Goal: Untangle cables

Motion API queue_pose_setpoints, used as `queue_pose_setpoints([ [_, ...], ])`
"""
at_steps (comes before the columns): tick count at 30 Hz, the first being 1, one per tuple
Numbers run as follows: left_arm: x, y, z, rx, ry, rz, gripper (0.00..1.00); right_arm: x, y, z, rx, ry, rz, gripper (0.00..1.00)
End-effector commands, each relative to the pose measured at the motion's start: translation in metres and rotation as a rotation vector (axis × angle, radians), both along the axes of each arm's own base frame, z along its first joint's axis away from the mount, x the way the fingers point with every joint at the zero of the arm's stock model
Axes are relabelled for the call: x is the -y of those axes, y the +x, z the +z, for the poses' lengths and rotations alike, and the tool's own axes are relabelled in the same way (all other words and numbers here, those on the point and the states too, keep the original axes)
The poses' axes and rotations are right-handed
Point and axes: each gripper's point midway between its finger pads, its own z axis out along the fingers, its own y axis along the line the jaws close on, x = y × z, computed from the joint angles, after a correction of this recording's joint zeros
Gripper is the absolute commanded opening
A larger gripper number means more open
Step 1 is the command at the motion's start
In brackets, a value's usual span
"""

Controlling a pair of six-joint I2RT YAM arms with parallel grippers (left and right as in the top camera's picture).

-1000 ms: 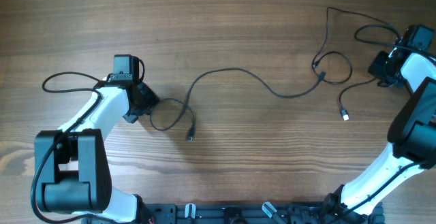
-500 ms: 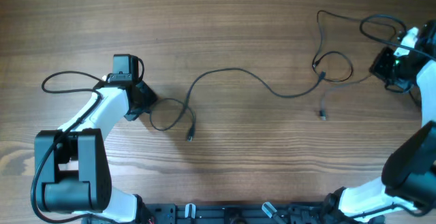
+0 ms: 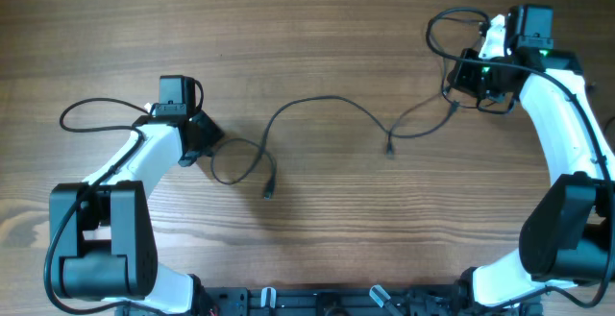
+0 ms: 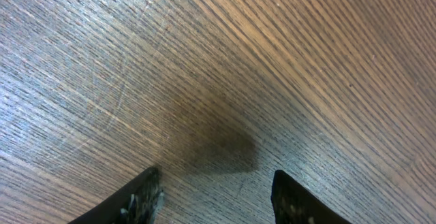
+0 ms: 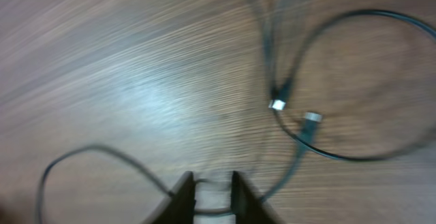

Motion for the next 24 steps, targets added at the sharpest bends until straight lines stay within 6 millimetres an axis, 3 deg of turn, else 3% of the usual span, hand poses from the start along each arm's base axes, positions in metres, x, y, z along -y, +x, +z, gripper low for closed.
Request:
queue_pose_setpoints([
  [1,0.003,-0.017,-0.02,-0.07,-0.021,0.001,0.55,0.038,-0.009,-0.023,-0.104,-0.109,-0.28,0.47],
  [3,0.003,-0.017,-0.02,-0.07,-0.021,0.001,0.56,0.043,-0.012,-0.033,-0.139,-0.119,-0.32,0.59],
  [4,0.003,-0.017,-0.02,-0.07,-0.021,0.001,0.56,0.044,-0.012,-0.038,-0.151,-0.119,-0.331,0.76],
  [5,0.003,-0.017,-0.02,-0.07,-0.021,0.001,0.56,0.044,-0.012,-0.044,-0.162,-0.116,-0.341,1.0],
  [8,0.003,-0.017,-0.02,-0.07,-0.021,0.001,0.56,0.044,-0.015,-0.062,-0.216,-0.1,-0.389,1.0],
  [14,0.003,-0.017,-0.02,-0.07,-0.021,0.001,0.57,0.055,-0.027,-0.1,-0.331,-0.092,-0.645,1.0],
  [20,0.003,-0.017,-0.02,-0.07,-0.021,0.001,0.61,0.064,-0.033,-0.116,-0.362,-0.08,-0.901,1.0],
  [24,0.003,-0.017,-0.02,-0.071,-0.021,0.001,0.62,0.071,-0.036,-0.121,-0.36,-0.112,-0.954,0.96],
])
